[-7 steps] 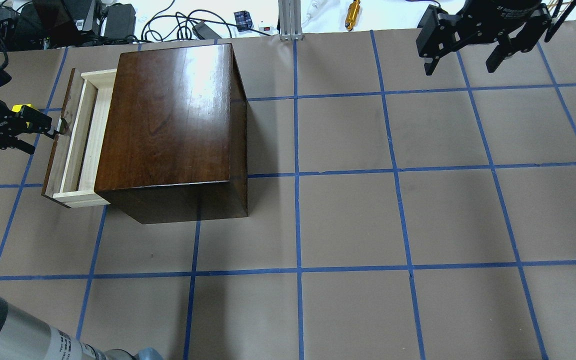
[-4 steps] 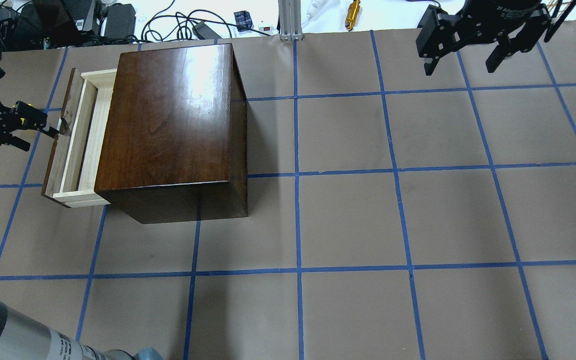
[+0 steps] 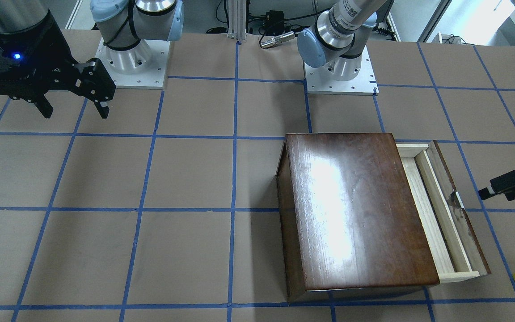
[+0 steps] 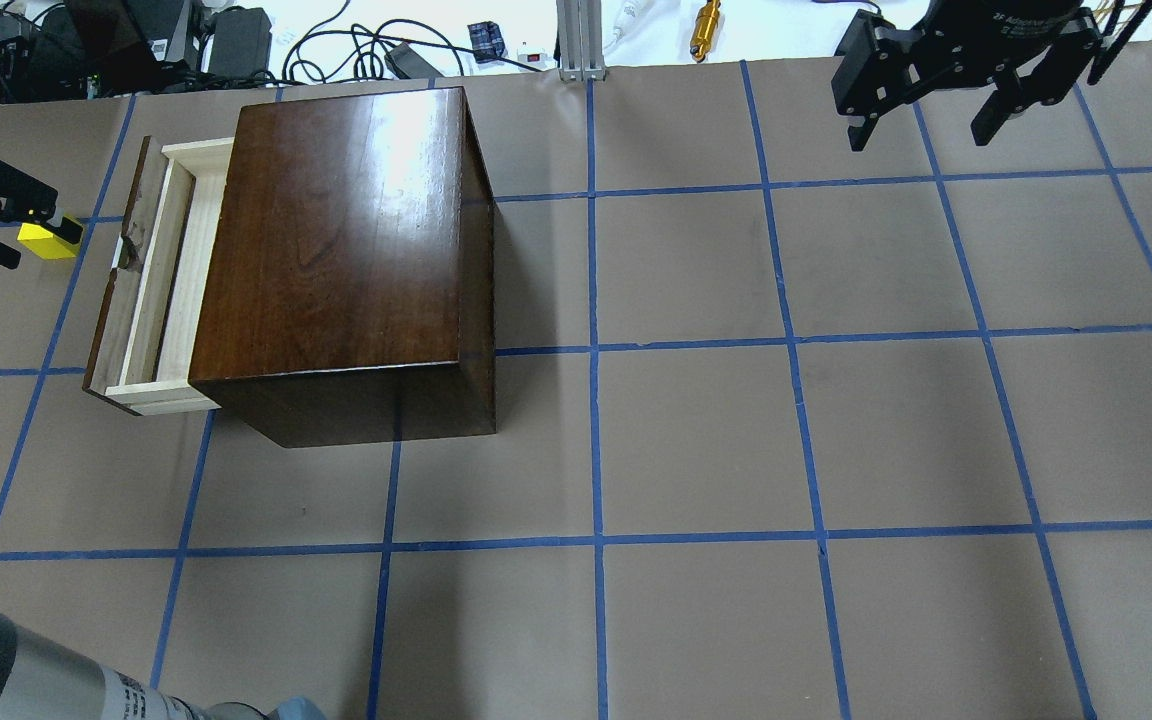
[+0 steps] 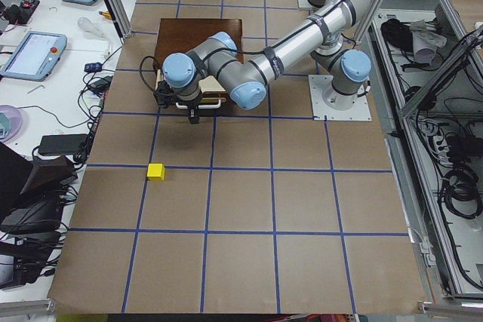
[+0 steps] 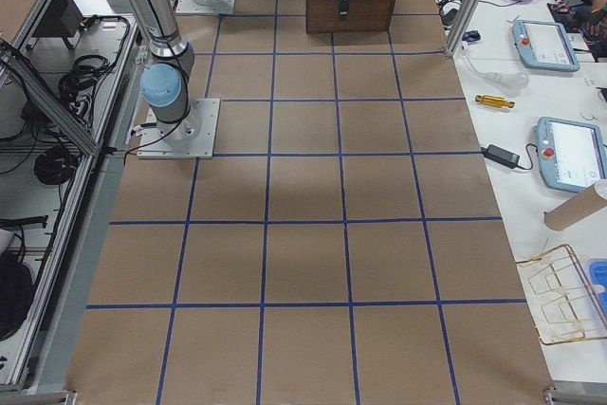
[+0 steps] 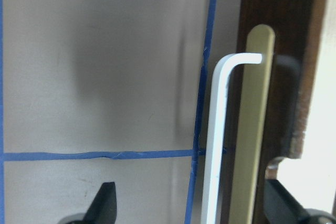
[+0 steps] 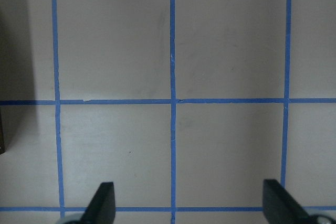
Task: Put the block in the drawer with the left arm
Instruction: 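Release the handle and move the left gripper toward the yellow cube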
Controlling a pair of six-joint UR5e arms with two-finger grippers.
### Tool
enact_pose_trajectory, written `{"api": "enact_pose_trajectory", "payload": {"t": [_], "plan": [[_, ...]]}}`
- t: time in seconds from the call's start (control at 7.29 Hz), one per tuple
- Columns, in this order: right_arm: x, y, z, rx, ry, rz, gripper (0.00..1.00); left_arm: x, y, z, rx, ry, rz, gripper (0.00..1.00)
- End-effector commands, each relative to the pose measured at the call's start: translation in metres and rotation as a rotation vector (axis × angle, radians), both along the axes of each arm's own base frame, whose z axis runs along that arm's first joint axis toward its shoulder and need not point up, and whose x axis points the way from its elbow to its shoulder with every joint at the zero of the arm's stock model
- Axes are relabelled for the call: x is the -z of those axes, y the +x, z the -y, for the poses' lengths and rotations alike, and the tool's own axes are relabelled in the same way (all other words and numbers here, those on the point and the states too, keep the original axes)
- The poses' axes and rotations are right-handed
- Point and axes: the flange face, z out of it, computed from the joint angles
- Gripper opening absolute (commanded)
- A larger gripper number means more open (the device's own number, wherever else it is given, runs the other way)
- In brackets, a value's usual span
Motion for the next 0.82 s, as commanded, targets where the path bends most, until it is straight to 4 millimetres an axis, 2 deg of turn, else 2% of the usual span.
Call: {"api": "enact_pose_trajectory", "payload": {"t": [0.0, 0.14, 0.27, 0.69], "plan": [[0.000, -0.001, 0.000, 0.001, 0.000, 0.001, 1.00, -0.010, 0.017, 0.009, 0.128, -0.003, 0.085, 1.00], [-0.001, -0.001, 0.000, 0.002, -0.001, -0.001, 1.00, -0.014, 0.028, 0.017, 0.234, -0.034, 0.161, 1.00], [-0.001, -0.001, 0.000, 0.002, -0.001, -0.001, 1.00, -0.010, 0.039, 0.023, 0.331, -0.042, 0.220, 1.00], [0.000, 0.000, 0.000, 0.000, 0.000, 0.001, 1.00, 0.015, 0.063, 0.046, 0.662, -0.100, 0.321, 1.00]]}}
